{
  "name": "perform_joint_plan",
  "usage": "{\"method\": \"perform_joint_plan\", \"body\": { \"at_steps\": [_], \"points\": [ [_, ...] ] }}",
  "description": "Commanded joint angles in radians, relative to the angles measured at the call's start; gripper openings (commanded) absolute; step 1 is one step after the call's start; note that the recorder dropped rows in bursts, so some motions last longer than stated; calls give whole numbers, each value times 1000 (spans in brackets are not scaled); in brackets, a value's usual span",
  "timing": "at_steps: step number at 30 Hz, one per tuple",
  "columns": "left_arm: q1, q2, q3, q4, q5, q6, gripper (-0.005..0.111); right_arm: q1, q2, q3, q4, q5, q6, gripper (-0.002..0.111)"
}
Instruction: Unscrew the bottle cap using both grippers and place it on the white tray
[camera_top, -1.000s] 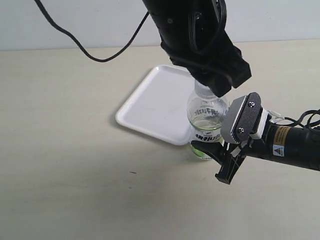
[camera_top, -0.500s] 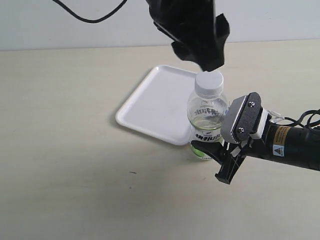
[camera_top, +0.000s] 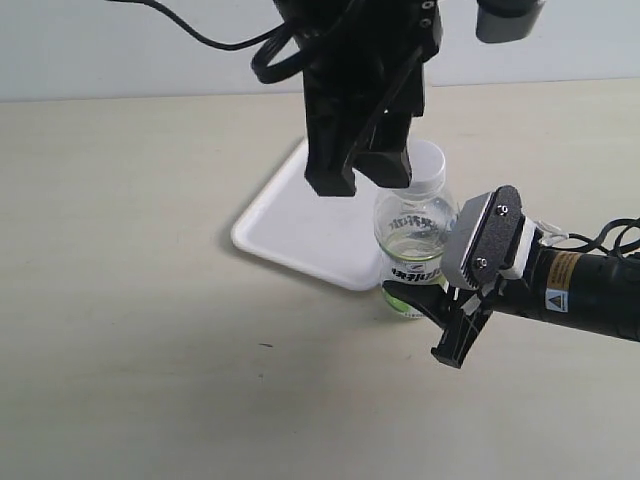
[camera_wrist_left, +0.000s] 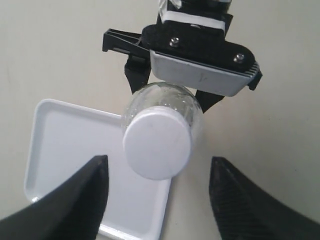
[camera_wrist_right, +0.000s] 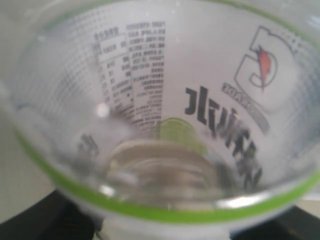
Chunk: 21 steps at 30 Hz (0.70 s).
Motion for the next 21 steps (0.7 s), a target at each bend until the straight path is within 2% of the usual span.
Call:
{"method": "perform_joint_plan", "body": {
  "at_steps": [1, 21],
  "points": [
    [-6, 22, -5, -5, -27, 15, 60, -1, 1, 2, 12, 77, -24, 0],
    [-6, 38, -5, -7, -26, -1, 60, -1, 1, 2, 14, 77, -21, 0]
  ]
}}
